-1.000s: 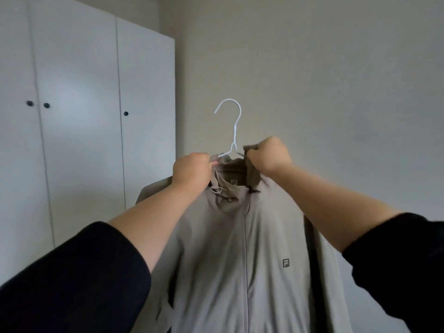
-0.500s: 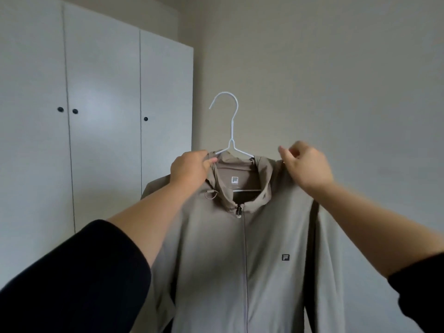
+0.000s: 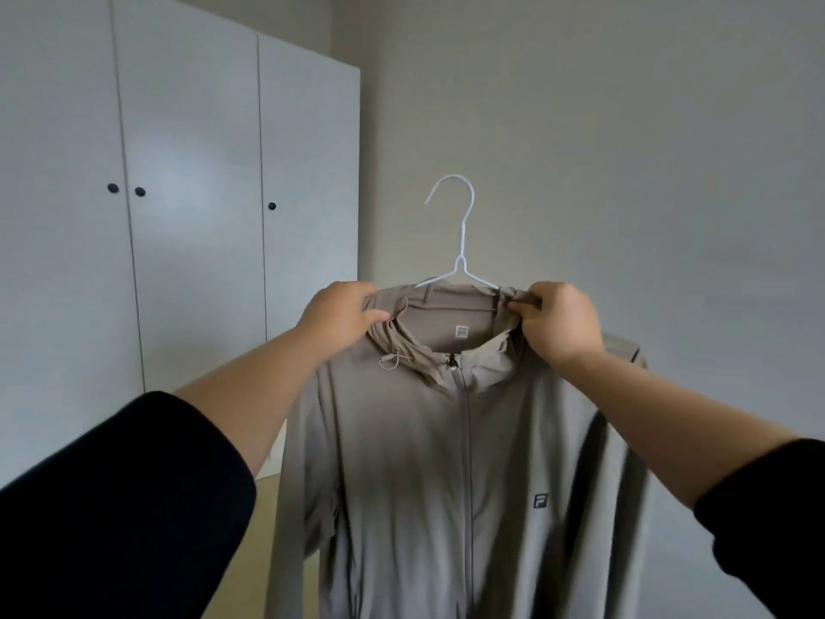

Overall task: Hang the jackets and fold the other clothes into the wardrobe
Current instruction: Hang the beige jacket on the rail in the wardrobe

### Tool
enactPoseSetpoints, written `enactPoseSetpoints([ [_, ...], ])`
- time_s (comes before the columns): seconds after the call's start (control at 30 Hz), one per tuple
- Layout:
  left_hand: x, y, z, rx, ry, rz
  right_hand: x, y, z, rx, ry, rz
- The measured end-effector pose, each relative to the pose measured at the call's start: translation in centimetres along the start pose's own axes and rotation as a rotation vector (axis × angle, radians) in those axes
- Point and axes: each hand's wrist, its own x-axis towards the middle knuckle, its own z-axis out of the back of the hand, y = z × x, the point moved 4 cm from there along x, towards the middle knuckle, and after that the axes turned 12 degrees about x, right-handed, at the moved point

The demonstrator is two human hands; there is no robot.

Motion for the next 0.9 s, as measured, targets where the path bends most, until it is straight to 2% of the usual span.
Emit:
enactPoseSetpoints([
  [0.07, -0.6, 0.2, 0.7, 0.143, -0.219, -0.042, 0.3, 0.4, 0.1, 0.035, -0.074, 0.047],
  [0.1, -0.9, -0.1, 0.7, 0.211, -0.278, -0.065, 0.5, 0.5, 0.0, 0.048, -0.070, 0.053],
  [0.2, -1.5, -0.8, -1.1, 0.278, -0.221, -0.092, 0.6, -0.1, -1.1, 0.033, 0.031, -0.002],
  [0.3, -1.2, -1.5, -2.0, 0.098, -0.251, -0.043, -0.3, -1.3, -2.2, 0.023, 0.020, -0.032],
  [0.4, 0.5, -2.2, -3.7, -0.041, -0.138, -0.012, -0.7, -2.5, -3.6, 0.042, -0.013, -0.017],
  [0.53, 3.3, -3.5, -7.1, -0.137, -0.001, -0.062, 0.7, -4.6, -6.6, 0.066, -0.036, -0.018],
  [0.7, 8.0, -2.2, -12.9, -0.041, -0.148, -0.159, 3.5, -9.2, -13.4, 0.126, -0.017, -0.075],
  [0.9, 13.5, 3.9, -20.2, -0.001, -0.092, -0.187, 8.3, -12.9, -21.9, 0.147, 0.176, -0.167],
])
